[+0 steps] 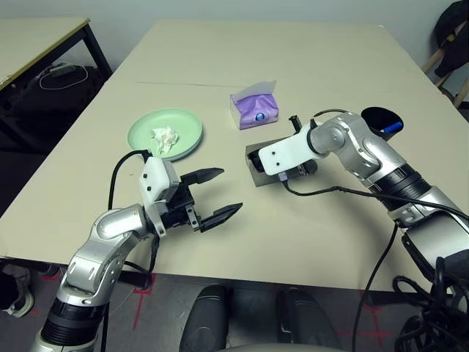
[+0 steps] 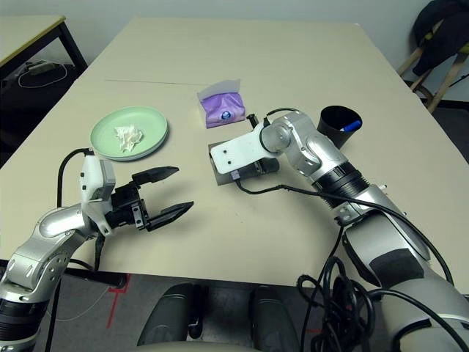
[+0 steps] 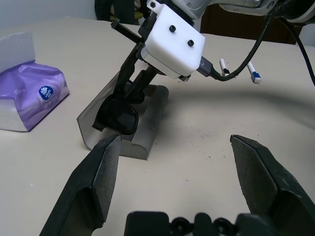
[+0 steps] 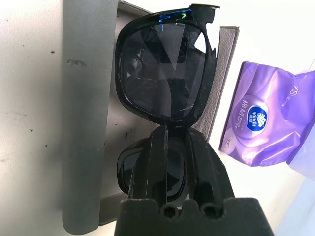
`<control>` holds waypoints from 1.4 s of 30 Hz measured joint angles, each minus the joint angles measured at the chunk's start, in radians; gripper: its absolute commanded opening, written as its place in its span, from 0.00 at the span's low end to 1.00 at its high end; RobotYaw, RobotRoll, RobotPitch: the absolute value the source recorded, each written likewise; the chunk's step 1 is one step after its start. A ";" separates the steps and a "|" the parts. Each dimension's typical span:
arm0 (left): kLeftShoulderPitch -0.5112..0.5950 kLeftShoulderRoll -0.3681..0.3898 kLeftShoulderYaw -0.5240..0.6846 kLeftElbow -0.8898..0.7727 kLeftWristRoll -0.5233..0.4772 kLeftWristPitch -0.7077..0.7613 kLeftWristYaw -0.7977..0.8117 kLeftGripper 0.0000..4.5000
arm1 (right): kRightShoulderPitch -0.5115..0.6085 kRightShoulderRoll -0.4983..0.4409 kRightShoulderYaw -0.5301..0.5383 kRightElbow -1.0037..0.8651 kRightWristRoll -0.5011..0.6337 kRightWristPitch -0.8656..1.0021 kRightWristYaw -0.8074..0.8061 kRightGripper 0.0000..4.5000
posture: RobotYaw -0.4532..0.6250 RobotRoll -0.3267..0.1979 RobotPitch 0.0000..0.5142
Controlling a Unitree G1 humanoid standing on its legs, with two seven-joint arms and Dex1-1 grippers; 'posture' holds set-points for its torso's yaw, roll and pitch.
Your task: Organize and tidy the items on the table.
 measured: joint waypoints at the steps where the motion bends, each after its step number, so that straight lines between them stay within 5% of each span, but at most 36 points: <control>1: 0.000 0.000 0.000 -0.002 0.000 0.001 0.001 1.00 | 0.003 -0.001 0.000 -0.002 0.000 0.000 0.000 0.08 | 0.57 0.62 0.20; 22: 0.000 0.000 -0.006 -0.024 0.000 0.018 0.008 1.00 | 0.074 -0.034 0.000 -0.115 0.003 0.076 0.059 0.08 | 0.56 0.62 0.21; 33: -0.013 0.003 -0.008 -0.023 0.000 0.018 0.002 1.00 | 0.068 -0.037 -0.013 -0.136 0.004 0.129 0.056 0.99 | 0.56 0.62 0.21; 42: -0.020 0.004 -0.008 -0.020 0.000 0.018 -0.004 1.00 | 0.064 -0.037 -0.053 -0.172 0.064 0.213 0.102 1.00 | 0.55 0.62 0.19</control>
